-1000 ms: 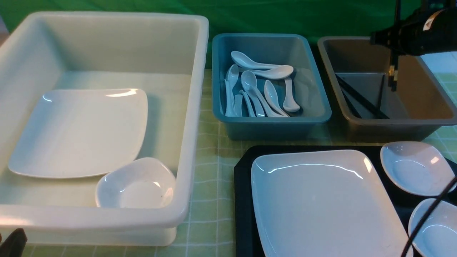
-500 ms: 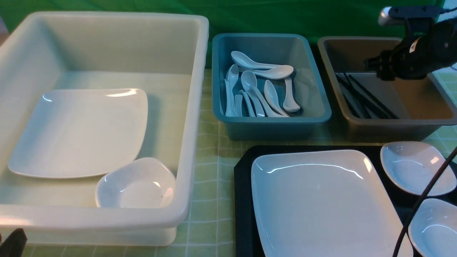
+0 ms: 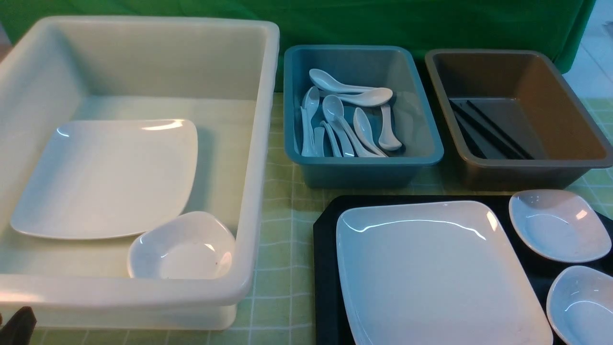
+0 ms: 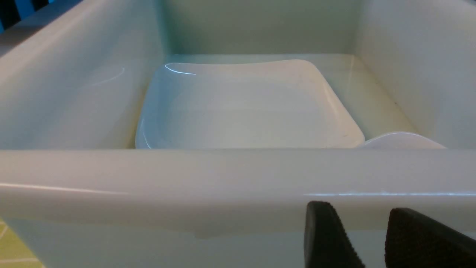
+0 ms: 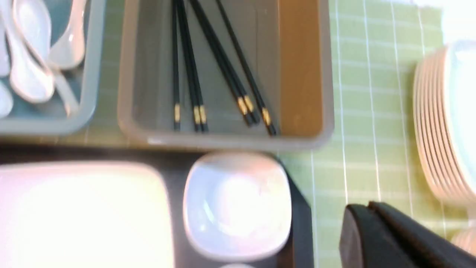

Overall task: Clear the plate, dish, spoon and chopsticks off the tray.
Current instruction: Use the left arm to grab a plate from the dinner plate

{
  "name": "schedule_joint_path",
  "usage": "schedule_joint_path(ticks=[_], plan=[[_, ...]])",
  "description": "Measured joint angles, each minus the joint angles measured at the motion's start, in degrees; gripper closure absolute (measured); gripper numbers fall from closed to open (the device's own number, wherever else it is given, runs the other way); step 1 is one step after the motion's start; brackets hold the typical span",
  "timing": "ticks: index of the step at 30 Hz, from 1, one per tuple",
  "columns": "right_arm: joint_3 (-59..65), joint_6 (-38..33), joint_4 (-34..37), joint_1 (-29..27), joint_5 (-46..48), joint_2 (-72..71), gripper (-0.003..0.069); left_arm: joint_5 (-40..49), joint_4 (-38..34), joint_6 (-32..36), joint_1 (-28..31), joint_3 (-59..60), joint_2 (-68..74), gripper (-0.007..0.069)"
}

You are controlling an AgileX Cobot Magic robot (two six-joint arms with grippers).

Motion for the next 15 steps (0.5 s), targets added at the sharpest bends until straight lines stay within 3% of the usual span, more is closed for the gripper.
schedule_joint_path(ticks=[11, 14, 15], plan=[[26.29, -0.06, 3.17, 0.00, -1.24, -24.56, 0.0660, -0.57, -0.16, 0.84, 0.00, 0.00, 0.00, 0.0400], [34.23, -0.06, 3.28, 0.00, -5.43, -31.70, 0.0659, -2.33, -10.38, -2.42, 0.00, 0.00, 0.00, 0.0400], [39.50, -0.06, 3.33, 0.00, -8.83, -36.69, 0.0659, -3.55, -22.31, -6.97, 0.00, 0.00, 0.00, 0.0400]])
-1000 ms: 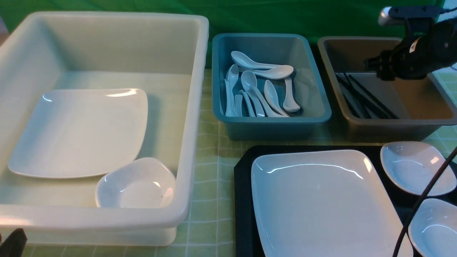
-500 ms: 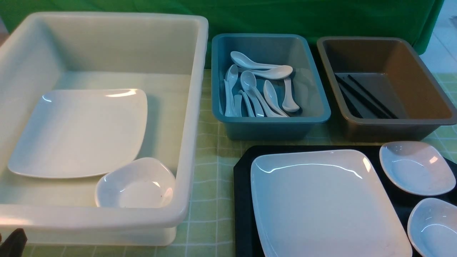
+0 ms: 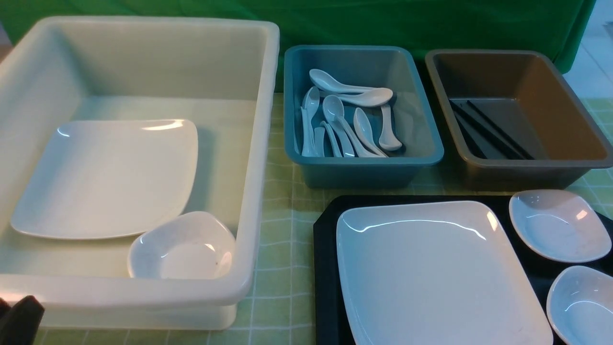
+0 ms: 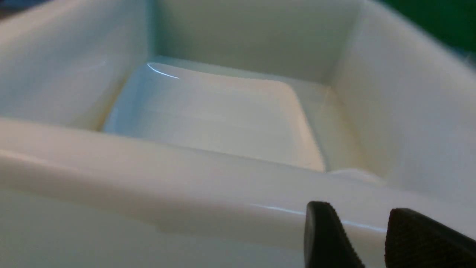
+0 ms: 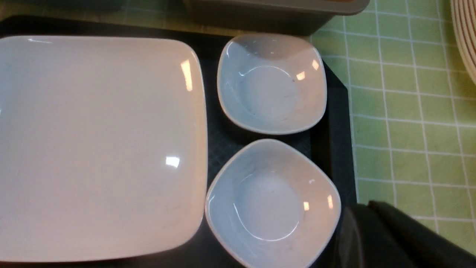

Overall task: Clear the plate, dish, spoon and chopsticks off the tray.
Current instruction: Use the left arm to grab a plate from the dinner plate

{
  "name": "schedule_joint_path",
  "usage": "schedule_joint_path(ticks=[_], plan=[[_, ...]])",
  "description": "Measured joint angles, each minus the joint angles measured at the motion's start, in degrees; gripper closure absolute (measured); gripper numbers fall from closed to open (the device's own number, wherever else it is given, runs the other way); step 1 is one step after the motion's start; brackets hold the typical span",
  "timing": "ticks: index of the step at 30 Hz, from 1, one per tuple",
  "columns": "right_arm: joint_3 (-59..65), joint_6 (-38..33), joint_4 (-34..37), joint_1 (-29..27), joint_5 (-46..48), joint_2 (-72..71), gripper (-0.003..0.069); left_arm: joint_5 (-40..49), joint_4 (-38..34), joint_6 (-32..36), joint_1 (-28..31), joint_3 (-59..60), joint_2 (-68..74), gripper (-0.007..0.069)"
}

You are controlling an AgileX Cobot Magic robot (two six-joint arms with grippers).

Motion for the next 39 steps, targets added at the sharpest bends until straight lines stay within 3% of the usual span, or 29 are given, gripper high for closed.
schedule_joint_path(ticks=[4, 13, 21, 25, 27, 33, 36, 39], plan=[[10.75, 0.05, 0.00, 0.00, -7.21, -11.70, 0.0655, -0.38, -18.68, -5.59, 0.00, 0.00, 0.00, 0.0400], [19.54, 0.17, 0.05, 0.00, -12.57, -22.32, 0.0649, -4.44, -24.02, -7.40, 0.00, 0.00, 0.00, 0.0400], [19.88, 0.17, 0.05, 0.00, -13.19, -22.57, 0.0642, 2.81, -27.84, -9.83, 0.00, -2.98, 0.00, 0.0440], [19.88, 0.17, 0.05, 0.00, -13.43, -22.57, 0.0640, 9.39, -24.86, -5.68, 0.00, -16.10, 2.74, 0.0570], [19.88, 0.17, 0.05, 0.00, -14.10, -22.57, 0.0640, 17.40, -19.87, -3.88, 0.00, -25.52, 9.54, 0.0622], [19.88, 0.17, 0.05, 0.00, -16.15, -22.57, 0.0630, 46.15, -9.58, 3.37, 0.00, -44.89, 31.86, 0.0638], [19.89, 0.17, 0.05, 0.00, -16.36, -22.57, 0.0623, 54.32, -9.49, 7.07, 0.00, -49.30, 42.01, 0.0638], [19.89, 0.17, 0.05, 0.00, -16.42, -22.57, 0.0618, 57.85, -15.08, 9.82, -0.26, -49.60, 48.66, 0.0638]])
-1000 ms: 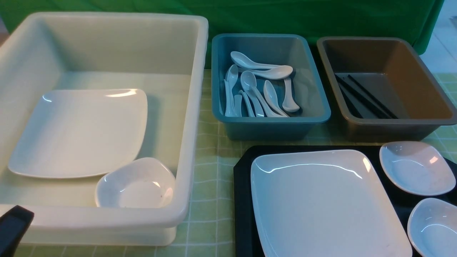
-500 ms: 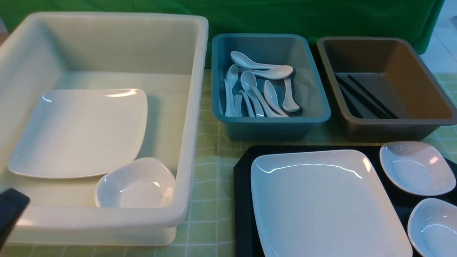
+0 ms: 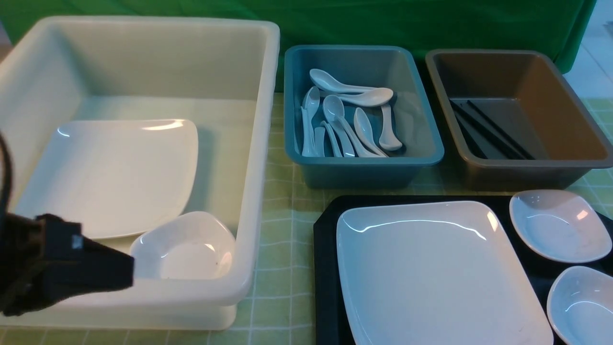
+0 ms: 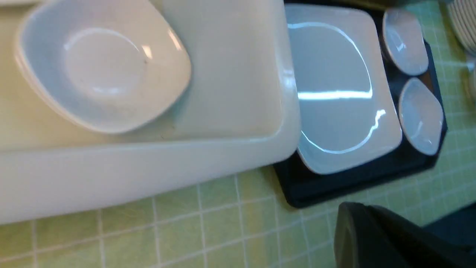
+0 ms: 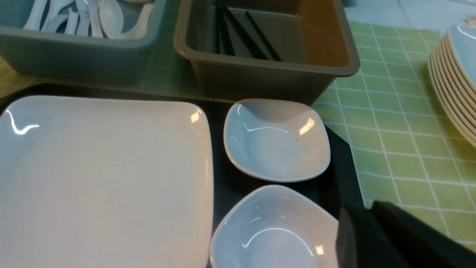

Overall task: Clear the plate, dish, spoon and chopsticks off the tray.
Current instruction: Use the left arm to grab a plate from the dinner plate

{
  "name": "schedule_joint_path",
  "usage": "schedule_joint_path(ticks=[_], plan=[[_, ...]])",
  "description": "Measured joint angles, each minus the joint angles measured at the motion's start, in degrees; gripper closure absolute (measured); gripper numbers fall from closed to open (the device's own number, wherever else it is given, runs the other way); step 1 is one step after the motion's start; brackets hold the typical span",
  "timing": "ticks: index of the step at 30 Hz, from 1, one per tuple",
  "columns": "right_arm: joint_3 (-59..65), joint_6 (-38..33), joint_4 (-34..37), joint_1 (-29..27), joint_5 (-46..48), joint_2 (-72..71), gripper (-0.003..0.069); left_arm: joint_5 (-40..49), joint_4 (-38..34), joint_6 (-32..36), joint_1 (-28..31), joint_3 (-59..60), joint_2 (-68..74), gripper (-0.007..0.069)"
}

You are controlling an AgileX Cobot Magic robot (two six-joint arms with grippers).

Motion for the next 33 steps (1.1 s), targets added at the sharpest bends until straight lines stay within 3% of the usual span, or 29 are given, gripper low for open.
schedule_joint_path(ticks=[3, 5, 13, 19, 25, 33], plan=[[0.00, 0.00, 0.00, 0.00, 0.04, 0.00, 0.0613, -0.25, -5.71, 2.23, -1.88, 0.34, 2.52, 0.0638], [0.00, 0.00, 0.00, 0.00, 0.04, 0.00, 0.0608, -2.17, -8.35, 1.91, -7.38, 0.34, 4.74, 0.0638], [0.00, 0.05, 0.00, 0.00, 0.04, 0.00, 0.0598, -11.31, 2.38, -11.99, -30.44, 0.34, 15.71, 0.0636], [0.00, 0.05, 0.00, 0.00, 0.04, 0.00, 0.0591, -21.75, 5.56, -19.00, -44.48, 0.34, 28.40, 0.0599], [0.00, 0.05, 0.00, 0.00, 0.04, 0.00, 0.0585, -33.15, 5.49, -25.34, -50.14, 0.28, 38.55, 0.0486], [0.00, 0.05, 0.00, 0.00, 0.10, 0.00, 0.0575, -41.44, 2.14, -30.25, -50.56, 0.39, 45.28, 0.0285]])
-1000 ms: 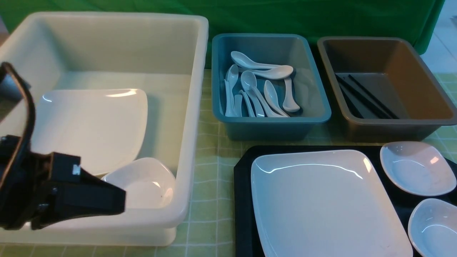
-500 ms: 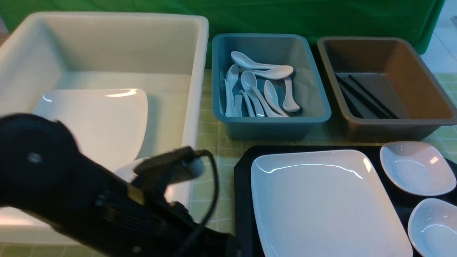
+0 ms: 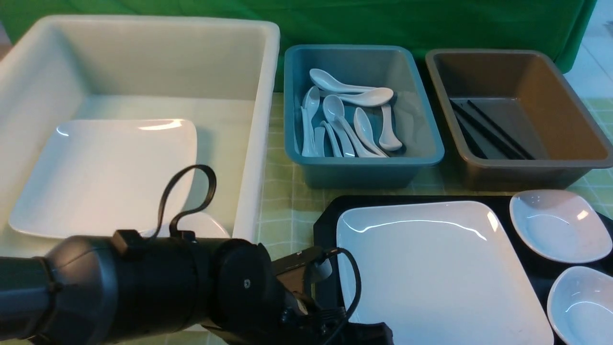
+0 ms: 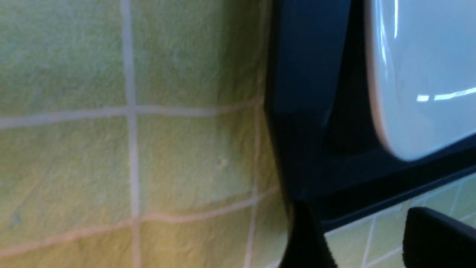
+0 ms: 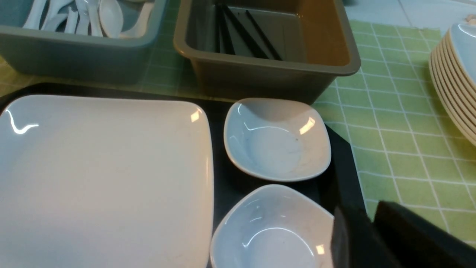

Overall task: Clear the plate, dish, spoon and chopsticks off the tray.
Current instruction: Use the left arm to grab a plate from the dinner plate

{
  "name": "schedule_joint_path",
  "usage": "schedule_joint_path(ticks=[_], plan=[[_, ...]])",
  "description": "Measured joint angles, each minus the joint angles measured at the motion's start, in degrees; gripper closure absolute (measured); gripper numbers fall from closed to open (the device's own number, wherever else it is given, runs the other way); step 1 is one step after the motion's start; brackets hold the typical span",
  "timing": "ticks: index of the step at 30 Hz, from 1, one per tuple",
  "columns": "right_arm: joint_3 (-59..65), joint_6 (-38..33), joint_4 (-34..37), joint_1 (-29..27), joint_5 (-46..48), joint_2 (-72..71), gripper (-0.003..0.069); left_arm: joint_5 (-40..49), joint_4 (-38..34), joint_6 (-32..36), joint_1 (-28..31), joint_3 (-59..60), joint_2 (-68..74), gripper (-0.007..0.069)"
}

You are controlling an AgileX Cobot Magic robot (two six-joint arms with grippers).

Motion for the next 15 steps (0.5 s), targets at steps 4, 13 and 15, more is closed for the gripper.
schedule_joint_path(ticks=[4, 13, 15], plan=[[0.00, 0.00, 0.00, 0.00, 0.00, 0.00, 0.0575, -3.56, -2.06, -0.13, 0.00, 0.00, 0.05, 0.0256], [0.00, 0.00, 0.00, 0.00, 0.00, 0.00, 0.0571, -6.97, -7.21, 1.39, -2.43, -1.20, 0.35, 0.0263], [0.00, 0.00, 0.00, 0.00, -0.06, 0.00, 0.0568, -6.97, -7.15, 1.58, -4.45, -2.92, 0.50, 0.0284]])
